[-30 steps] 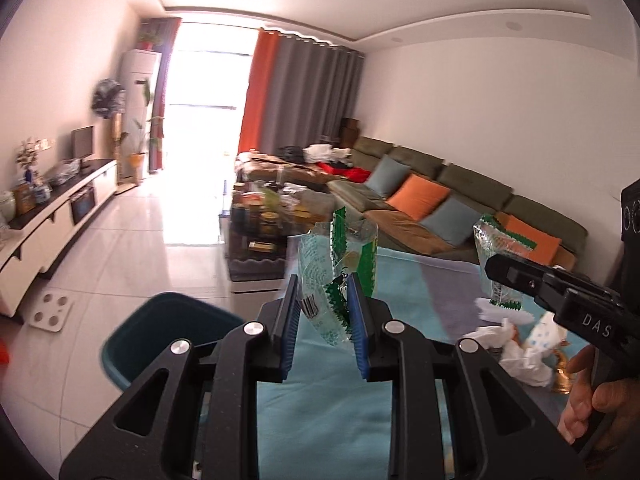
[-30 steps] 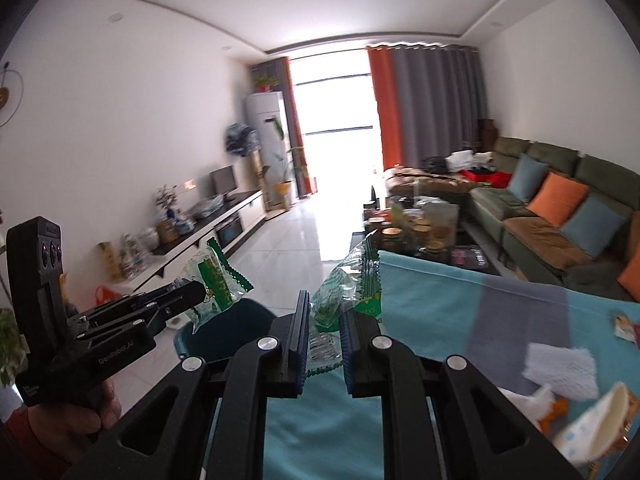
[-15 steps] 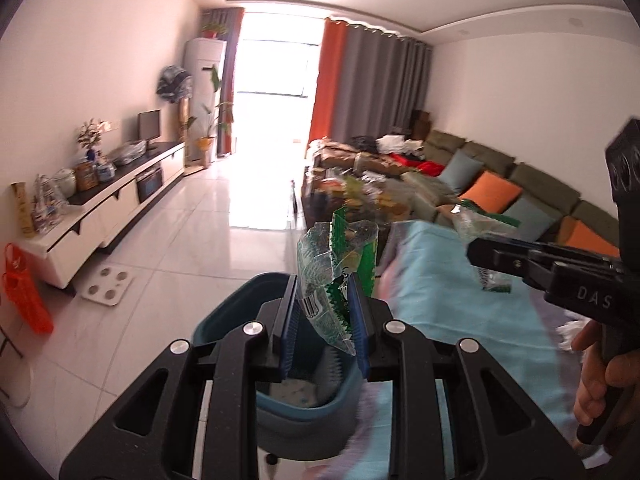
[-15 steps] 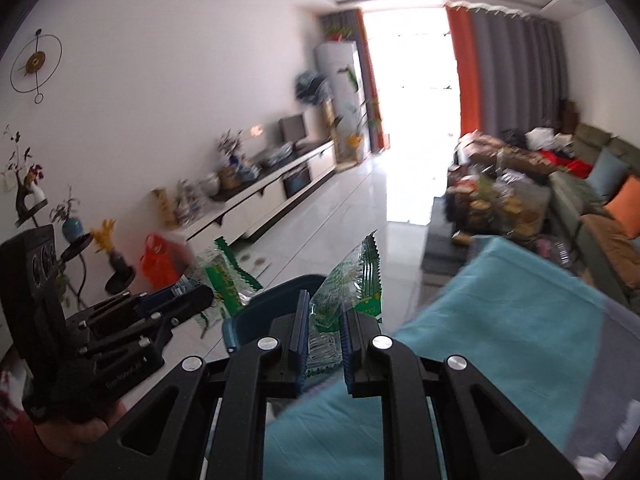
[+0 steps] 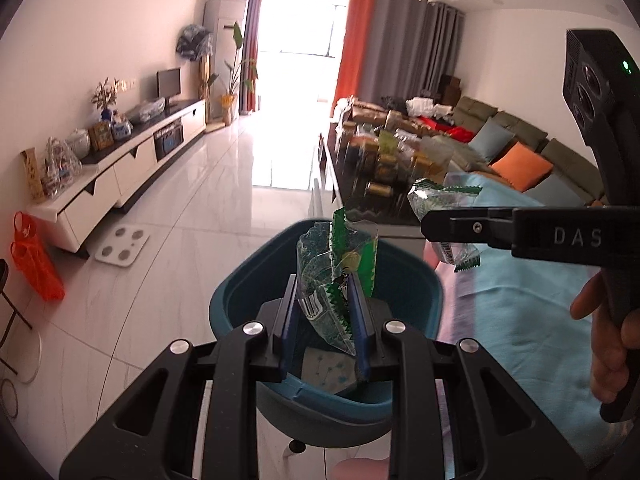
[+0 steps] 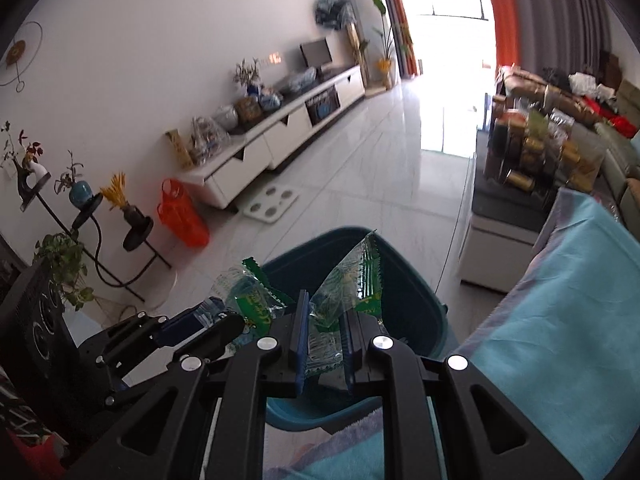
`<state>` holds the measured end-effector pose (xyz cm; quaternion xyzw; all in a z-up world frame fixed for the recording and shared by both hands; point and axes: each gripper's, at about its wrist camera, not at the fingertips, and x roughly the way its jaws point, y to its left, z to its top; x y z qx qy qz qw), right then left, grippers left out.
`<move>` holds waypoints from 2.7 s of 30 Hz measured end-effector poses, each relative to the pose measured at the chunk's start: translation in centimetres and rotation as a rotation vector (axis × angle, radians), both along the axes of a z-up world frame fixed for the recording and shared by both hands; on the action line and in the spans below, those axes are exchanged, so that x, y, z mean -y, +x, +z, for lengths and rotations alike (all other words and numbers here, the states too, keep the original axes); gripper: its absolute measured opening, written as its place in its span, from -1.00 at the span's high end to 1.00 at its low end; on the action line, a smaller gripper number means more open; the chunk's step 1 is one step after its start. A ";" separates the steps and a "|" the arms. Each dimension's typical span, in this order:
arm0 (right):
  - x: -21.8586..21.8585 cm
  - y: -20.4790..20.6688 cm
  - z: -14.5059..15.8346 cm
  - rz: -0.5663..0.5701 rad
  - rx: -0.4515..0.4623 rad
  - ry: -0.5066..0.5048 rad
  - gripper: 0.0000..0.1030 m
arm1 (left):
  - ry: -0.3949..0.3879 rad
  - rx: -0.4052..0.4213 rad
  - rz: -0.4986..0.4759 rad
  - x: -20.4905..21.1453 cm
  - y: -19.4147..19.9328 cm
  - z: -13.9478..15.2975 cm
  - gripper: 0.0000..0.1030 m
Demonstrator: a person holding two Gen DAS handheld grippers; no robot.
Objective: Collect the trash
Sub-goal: 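Carry the plastic bag and wrapper over the teal bin, then open both grippers to drop the trash into the bin, then move both tools back toward the table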
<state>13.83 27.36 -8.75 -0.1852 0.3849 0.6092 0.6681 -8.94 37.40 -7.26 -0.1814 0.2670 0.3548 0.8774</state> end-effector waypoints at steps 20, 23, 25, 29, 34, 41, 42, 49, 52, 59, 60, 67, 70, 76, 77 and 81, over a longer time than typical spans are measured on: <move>-3.0 2.3 -3.1 -0.030 -0.143 -0.075 -0.22 | -0.001 -0.037 0.027 -2.0 3.5 -4.4 -0.03; -2.6 2.9 -2.7 -0.041 -0.167 -0.060 -0.22 | 0.010 -0.025 0.037 -2.0 3.1 -4.1 -0.21; -2.0 3.1 -2.0 -0.053 -0.160 -0.038 -0.23 | 0.015 -0.015 0.045 -1.8 2.7 -3.7 -0.32; 0.2 3.5 -0.2 -0.083 -0.137 0.027 -0.41 | 0.036 0.024 0.064 -1.3 1.5 -2.3 -0.49; 3.8 3.6 2.4 -0.133 -0.080 0.127 -0.64 | 0.101 0.086 0.104 0.0 -0.4 0.6 -0.82; 9.8 2.5 5.2 -0.185 0.018 0.263 -0.85 | 0.189 0.158 0.119 2.8 -2.3 5.5 -0.89; 10.5 2.3 5.5 -0.197 0.032 0.276 -0.87 | 0.197 0.173 0.120 3.4 -2.4 6.3 -0.89; 17.5 0.9 7.4 -0.286 0.162 0.371 -0.87 | 0.257 0.274 0.088 7.9 -2.5 10.5 -0.89; 20.7 0.5 7.5 -0.346 0.215 0.394 -0.87 | 0.293 0.295 0.047 10.6 -1.7 11.8 -0.89; 27.2 -0.1 8.0 -0.491 0.315 0.422 -0.87 | 0.342 0.324 -0.071 17.1 1.0 13.0 -0.89; 28.3 0.0 8.0 -0.518 0.322 0.420 -0.87 | 0.337 0.331 -0.087 18.3 1.4 13.0 -0.89; 33.4 -1.0 7.5 -0.655 0.399 0.422 -0.87 | 0.318 0.328 -0.255 24.4 4.2 12.6 -0.89; 35.6 -1.4 7.0 -0.712 0.416 0.421 -0.87 | 0.290 0.319 -0.333 27.0 5.2 11.9 -0.89; 39.6 -1.8 5.4 -0.827 0.425 0.375 -0.87 | 0.247 0.285 -0.454 30.7 6.5 10.2 -0.89; 40.1 -1.8 5.2 -0.846 0.424 0.366 -0.87 | 0.245 0.275 -0.472 31.4 6.7 9.9 -0.89; 42.2 -1.5 4.2 -0.920 0.408 0.335 -0.87 | 0.244 0.258 -0.530 33.0 7.4 9.0 -0.89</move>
